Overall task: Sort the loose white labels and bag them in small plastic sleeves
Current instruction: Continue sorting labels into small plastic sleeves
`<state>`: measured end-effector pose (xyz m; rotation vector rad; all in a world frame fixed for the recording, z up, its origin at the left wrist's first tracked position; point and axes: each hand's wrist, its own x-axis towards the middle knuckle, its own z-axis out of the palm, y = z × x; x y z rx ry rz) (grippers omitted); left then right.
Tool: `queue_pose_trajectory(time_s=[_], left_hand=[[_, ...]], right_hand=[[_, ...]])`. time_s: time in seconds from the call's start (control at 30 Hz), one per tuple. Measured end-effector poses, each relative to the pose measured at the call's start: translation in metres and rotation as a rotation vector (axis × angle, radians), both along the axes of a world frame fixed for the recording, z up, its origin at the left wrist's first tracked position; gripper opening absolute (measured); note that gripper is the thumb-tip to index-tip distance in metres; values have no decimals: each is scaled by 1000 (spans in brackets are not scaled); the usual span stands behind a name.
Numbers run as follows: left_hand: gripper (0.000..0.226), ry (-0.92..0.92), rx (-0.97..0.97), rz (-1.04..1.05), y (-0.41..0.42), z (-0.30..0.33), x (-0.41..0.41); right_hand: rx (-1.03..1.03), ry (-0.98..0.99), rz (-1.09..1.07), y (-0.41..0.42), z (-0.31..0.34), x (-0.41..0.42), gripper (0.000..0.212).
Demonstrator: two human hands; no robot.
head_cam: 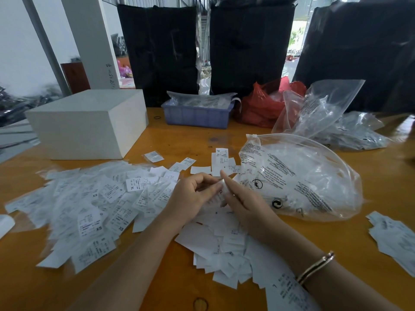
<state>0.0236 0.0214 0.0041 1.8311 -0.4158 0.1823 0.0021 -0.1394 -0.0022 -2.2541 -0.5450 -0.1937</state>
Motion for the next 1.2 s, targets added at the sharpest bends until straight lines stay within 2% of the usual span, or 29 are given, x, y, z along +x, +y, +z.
queue_pose_trajectory(time_s=[0.2, 0.4, 0.47, 0.57, 0.63, 0.67, 0.73, 0.8, 0.87, 1.0, 1.2], left_hand=[[10, -9, -15, 42, 2, 0, 1], [12, -32, 39, 92, 3, 1, 0], [10, -68, 75, 186, 7, 2, 2], [5, -110, 148, 440, 18, 3, 7], [8, -133, 262, 604, 26, 3, 9], [12, -155, 330, 663, 30, 2, 11], [18, -181, 477, 751, 36, -1, 13], [22, -165, 590, 814, 39, -4, 16], [25, -160, 667, 842, 41, -6, 16], [24, -225, 721, 821, 39, -5, 15], [12, -438, 646, 482, 20, -6, 11]], right_hand=[[43, -67, 11, -3, 4, -2, 48], [-217, -180, 3, -1, -1, -4, 53], [-212, -286, -116, -8, 4, 1, 50], [9, -511, -462, -34, 14, 10, 44], [23, -560, -682, -59, 17, 15, 37], [-13, -522, -771, -71, 15, 17, 34], [-154, -318, -898, -87, 10, 19, 32], [-356, -44, -927, -94, 4, 21, 34], [-494, 85, -894, -95, 1, 23, 29], [-439, -10, -903, -95, 0, 24, 26], [-364, -39, -947, -95, 0, 26, 17]])
